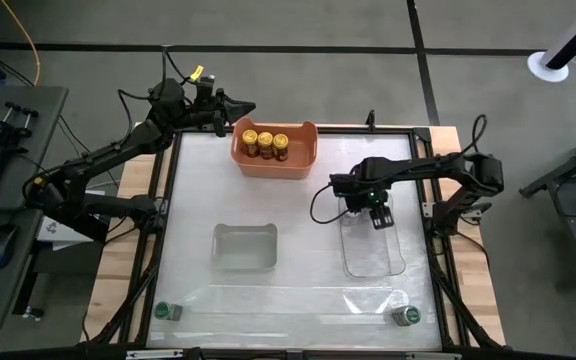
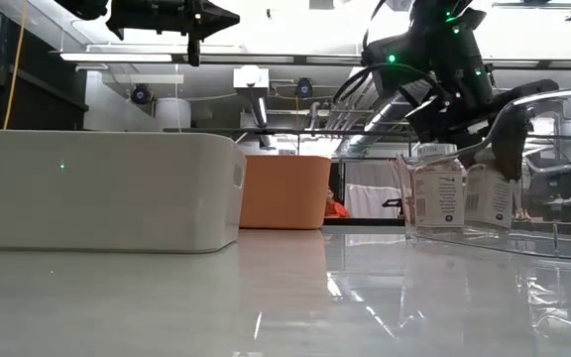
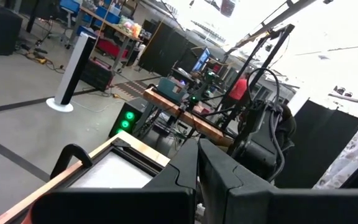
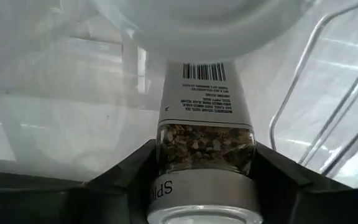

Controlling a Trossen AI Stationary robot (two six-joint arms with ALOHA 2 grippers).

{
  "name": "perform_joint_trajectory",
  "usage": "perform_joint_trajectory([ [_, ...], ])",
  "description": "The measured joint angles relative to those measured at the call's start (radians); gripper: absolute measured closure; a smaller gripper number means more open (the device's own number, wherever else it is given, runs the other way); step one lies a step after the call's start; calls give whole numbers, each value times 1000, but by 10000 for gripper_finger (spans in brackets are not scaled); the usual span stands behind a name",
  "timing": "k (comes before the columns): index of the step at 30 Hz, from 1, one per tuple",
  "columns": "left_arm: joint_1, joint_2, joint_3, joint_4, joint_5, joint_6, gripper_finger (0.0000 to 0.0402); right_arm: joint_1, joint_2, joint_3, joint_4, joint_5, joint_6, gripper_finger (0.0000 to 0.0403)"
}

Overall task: Sort spices by type
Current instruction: Put the white seasoning bottle into the transparent bin, then put the right green seasoning bottle into the gray bin

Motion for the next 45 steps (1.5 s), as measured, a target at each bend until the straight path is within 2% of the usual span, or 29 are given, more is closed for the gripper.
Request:
perform_joint_trajectory([
  [5, 0, 0, 0, 0, -3, 0, 401, 0, 4, 2, 17, -31, 43, 110],
  [7, 0, 0, 0, 0, -3, 0, 401, 0, 1, 21, 18, -53, 50, 87],
  [13, 0, 0, 0, 0, -3, 0, 401, 0, 2, 121, -6, -81, 73, 76],
  [19, 0, 0, 0, -1, 6, 0, 401, 0, -3, 280, -139, -180, 126, 77],
  [22, 0, 0, 0, -11, 9, 0, 401, 4, -55, 311, -150, -281, 289, 77],
  [26, 0, 0, 0, -55, 10, 12, 401, 64, -167, 264, -151, -306, 548, 76],
  [30, 0, 0, 0, -115, 21, 63, 401, 206, -295, 167, -113, -331, 870, 76],
  [34, -3, 0, 0, -148, 112, 95, 401, 406, -386, 90, 10, -355, 1276, 76],
  [37, -26, 0, 0, -149, 211, 104, 401, 564, -400, 75, 83, -351, 1543, 76],
  [40, -83, 0, 0, -155, 306, 120, 401, 697, -375, 74, 132, -348, 1719, 76],
  [43, -187, 0, 0, -159, 307, 130, 401, 796, -338, 74, 189, -348, 1830, 76],
  [45, -267, 0, 0, -160, 257, 132, 401, 848, -308, 74, 208, -348, 1884, 76],
])
